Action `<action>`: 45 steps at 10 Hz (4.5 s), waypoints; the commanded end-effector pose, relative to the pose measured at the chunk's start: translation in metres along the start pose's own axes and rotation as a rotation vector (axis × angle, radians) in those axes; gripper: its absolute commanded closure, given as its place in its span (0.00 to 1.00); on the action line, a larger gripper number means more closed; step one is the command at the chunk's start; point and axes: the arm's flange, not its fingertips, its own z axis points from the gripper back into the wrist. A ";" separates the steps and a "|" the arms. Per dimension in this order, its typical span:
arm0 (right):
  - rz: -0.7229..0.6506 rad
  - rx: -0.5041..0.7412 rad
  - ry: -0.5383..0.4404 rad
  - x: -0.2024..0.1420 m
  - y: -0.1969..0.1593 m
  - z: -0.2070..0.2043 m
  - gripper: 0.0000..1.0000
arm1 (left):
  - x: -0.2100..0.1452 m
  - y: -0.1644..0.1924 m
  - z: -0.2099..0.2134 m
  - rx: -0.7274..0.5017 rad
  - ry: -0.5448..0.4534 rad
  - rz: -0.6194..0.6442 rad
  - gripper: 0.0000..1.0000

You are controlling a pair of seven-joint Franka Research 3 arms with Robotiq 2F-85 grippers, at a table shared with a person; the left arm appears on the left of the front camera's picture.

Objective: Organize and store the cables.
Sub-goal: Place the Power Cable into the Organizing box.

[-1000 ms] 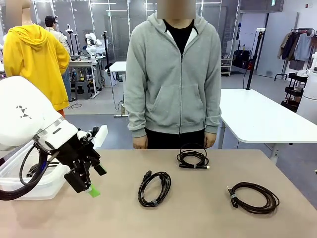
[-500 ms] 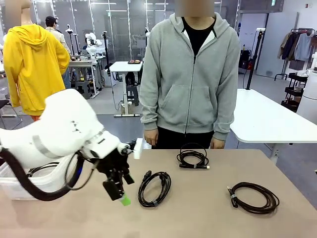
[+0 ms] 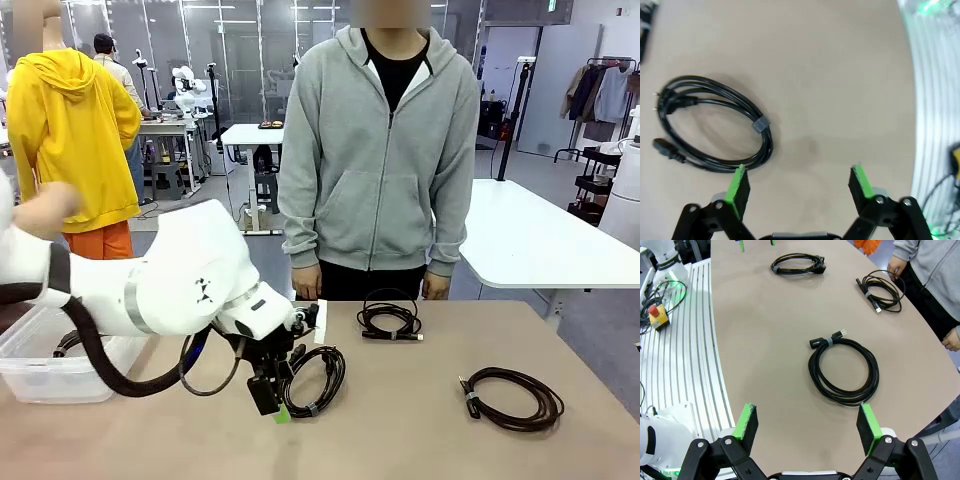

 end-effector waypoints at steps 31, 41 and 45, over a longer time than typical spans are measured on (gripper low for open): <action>0.016 -0.005 -0.021 -0.001 0.000 0.001 0.00 | 0.066 0.031 0.009 0.141 0.105 0.129 0.91; 0.016 -0.005 -0.021 -0.001 0.000 0.001 0.00 | -0.003 0.050 0.157 0.229 0.035 -0.287 0.85; 0.016 -0.005 -0.021 -0.001 0.000 0.001 0.00 | -0.069 0.041 0.250 0.300 0.023 -0.293 0.85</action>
